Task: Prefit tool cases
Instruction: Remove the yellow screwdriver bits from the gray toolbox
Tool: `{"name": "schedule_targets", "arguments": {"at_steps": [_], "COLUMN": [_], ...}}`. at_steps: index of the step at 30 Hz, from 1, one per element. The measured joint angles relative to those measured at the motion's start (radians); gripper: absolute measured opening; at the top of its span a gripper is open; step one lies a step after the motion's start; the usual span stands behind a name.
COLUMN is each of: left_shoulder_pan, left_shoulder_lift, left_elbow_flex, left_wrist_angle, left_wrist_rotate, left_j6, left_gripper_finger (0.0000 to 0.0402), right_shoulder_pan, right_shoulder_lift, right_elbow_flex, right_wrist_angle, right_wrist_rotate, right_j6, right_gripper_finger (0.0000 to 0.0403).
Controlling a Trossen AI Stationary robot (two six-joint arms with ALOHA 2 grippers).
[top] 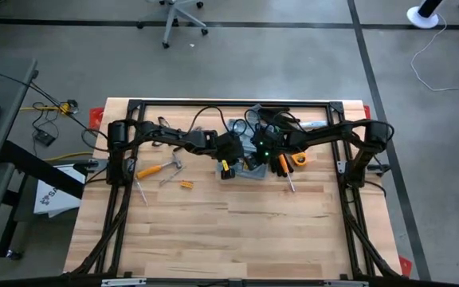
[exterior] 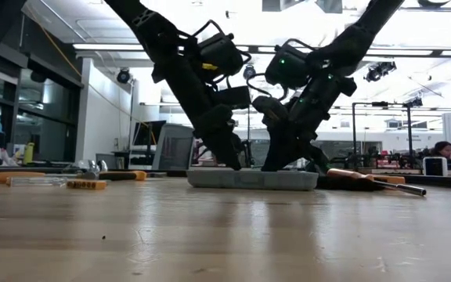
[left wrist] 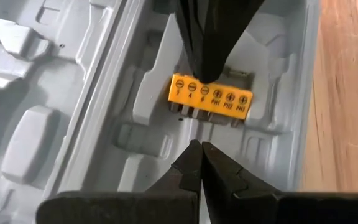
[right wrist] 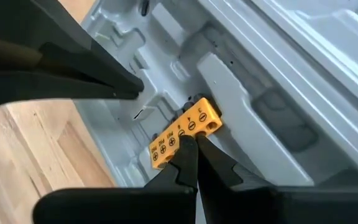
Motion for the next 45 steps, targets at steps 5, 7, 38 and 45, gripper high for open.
{"name": "schedule_targets", "arguments": {"at_steps": [5, 7, 38, 45], "left_shoulder_pan": [0.000, 0.000, -0.012, -0.004], "left_shoulder_lift": [0.002, 0.010, 0.062, 0.058], "left_elbow_flex": [0.000, 0.000, -0.007, -0.003], "left_wrist_angle": [0.014, 0.041, 0.110, 0.103], "left_wrist_rotate": [0.005, 0.039, 0.106, 0.107], "left_j6": [0.000, -0.001, -0.031, -0.025], "left_gripper_finger": [0.0000, 0.0000, 0.0000, 0.0000], "right_shoulder_pan": [0.034, 0.047, 0.038, 0.030], "right_shoulder_lift": [-0.028, -0.025, 0.052, 0.041], "right_elbow_flex": [-0.002, -0.002, 0.006, 0.007], "right_wrist_angle": [-0.021, -0.040, 0.216, 0.207], "right_wrist_rotate": [0.004, 0.004, -0.060, -0.078], "right_j6": [0.024, 0.028, 0.075, 0.056], "right_gripper_finger": [0.0000, 0.0000, 0.0000, 0.0000]}}
